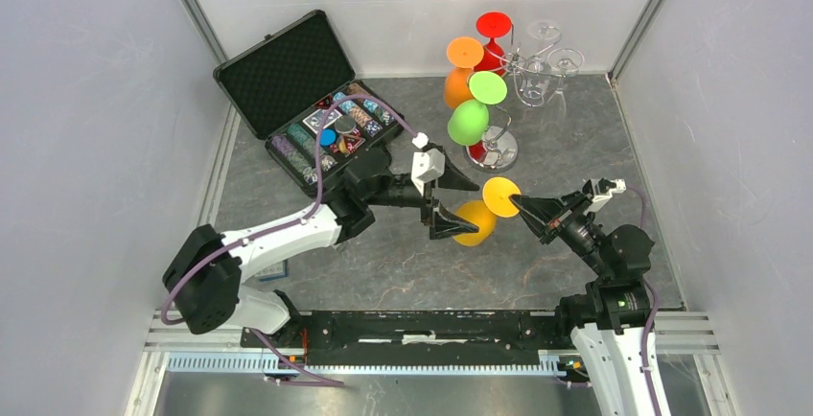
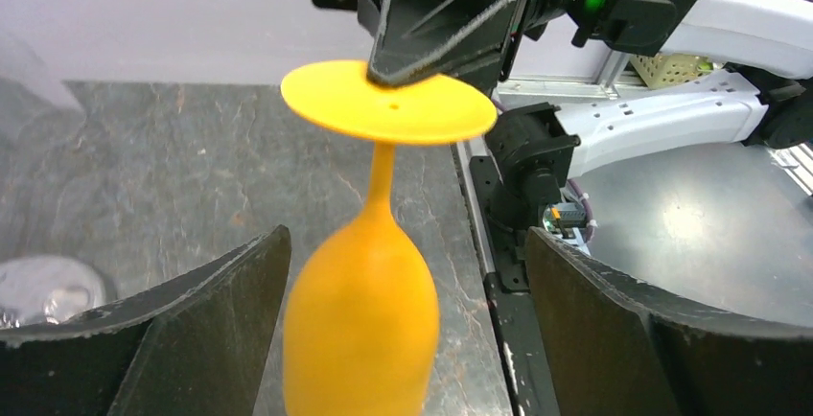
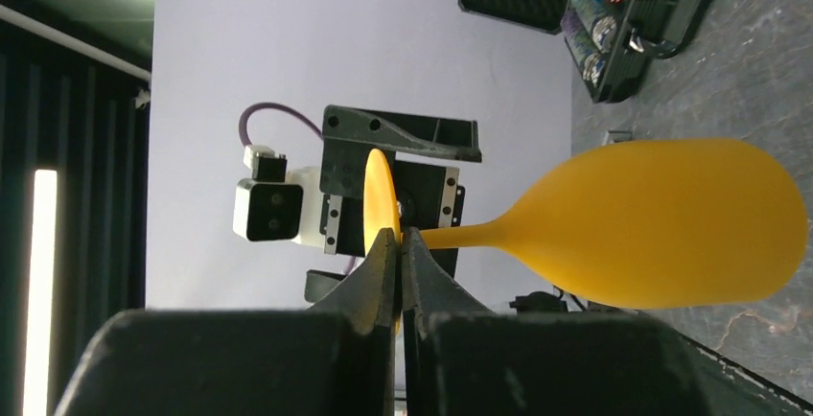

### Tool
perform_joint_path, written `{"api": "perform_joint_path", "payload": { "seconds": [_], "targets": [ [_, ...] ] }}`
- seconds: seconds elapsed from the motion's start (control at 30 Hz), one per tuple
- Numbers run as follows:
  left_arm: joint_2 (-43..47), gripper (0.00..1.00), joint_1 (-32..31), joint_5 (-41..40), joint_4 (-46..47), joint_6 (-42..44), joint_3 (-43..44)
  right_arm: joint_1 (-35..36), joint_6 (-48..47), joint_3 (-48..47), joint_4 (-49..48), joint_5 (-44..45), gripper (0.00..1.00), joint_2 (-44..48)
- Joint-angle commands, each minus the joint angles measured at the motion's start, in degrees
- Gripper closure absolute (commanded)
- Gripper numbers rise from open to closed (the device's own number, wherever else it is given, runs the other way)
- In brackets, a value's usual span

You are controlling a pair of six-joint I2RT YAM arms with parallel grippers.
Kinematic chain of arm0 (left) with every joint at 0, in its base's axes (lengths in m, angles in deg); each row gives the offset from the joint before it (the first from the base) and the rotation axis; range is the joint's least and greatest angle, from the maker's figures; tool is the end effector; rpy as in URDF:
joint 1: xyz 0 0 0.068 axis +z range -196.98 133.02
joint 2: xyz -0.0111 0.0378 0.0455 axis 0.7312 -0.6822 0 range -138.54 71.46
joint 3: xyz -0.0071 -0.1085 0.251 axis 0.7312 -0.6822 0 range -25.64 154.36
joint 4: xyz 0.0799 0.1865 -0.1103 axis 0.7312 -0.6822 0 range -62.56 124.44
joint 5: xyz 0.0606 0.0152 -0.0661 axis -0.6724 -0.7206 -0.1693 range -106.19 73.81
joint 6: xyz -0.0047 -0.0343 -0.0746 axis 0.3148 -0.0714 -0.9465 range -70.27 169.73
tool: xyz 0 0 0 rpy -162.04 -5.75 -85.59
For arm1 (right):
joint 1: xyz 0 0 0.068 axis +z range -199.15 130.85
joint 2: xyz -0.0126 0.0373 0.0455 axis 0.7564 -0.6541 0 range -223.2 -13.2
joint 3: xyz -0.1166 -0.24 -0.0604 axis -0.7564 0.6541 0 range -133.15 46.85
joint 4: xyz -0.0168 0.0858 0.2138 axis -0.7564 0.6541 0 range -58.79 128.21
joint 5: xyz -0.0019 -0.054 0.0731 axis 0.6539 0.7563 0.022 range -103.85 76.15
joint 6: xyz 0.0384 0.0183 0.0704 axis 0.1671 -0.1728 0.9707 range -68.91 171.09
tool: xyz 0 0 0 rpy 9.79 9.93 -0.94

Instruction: Take the wine glass off the wine glass rack

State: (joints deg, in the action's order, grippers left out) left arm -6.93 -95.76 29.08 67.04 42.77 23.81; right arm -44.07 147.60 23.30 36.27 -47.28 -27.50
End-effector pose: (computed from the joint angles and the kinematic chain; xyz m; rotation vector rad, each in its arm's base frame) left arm 0.1631 -0.2634 0.3307 1.1937 1.1988 -1.3402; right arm 0.0926 0.0480 0.2821 0.8520 1.6153 1.7789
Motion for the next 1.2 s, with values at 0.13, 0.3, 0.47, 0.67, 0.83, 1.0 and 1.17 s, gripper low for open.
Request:
{"api": "perform_joint_path", "payload": {
  "seconds": [0.13, 0.3, 0.47, 0.67, 0.83, 1.0, 1.17],
  "targets": [
    [-5.97, 0.21, -1.67, 1.84, 6.43, 2.22, 8.40, -0.16, 4.85, 2.03, -8.41, -3.34, 1.00, 0.77],
    [-8.23, 0.36, -1.85, 2.08, 6.38, 0.64, 8.68, -0.16, 4.38, 2.05, -8.92, -3.49, 1.00, 0.27],
    [-7.55, 0.33, -1.92, 2.10, 8.37, -2.09, 6.65, -0.14, 4.47, 1.88, -10.60, -2.60, 1.00, -0.37],
    [-1.37, 0.00, -1.50, -6.17, 3.71, -4.72, 2.03, -0.17, 4.31, 1.72, -13.91, -0.11, 1.00, -1.93],
    [5.41, 0.00, -0.61, -21.20, -7.64, -12.52, 2.24, -0.18, 4.37, 1.75, -17.36, 3.04, 1.00, -4.02],
    [11.92, 0.00, 2.42, -34.72, -12.16, -28.27, 0.60, -0.18, 6.63, 1.21, -23.60, 5.91, 1.00, -5.80],
    [13.10, 0.00, 7.93, -29.89, -14.93, -52.74, -0.27, -0.16, 7.33, -1.32, -27.04, 9.56, 1.00, -5.80]
  ]
}}
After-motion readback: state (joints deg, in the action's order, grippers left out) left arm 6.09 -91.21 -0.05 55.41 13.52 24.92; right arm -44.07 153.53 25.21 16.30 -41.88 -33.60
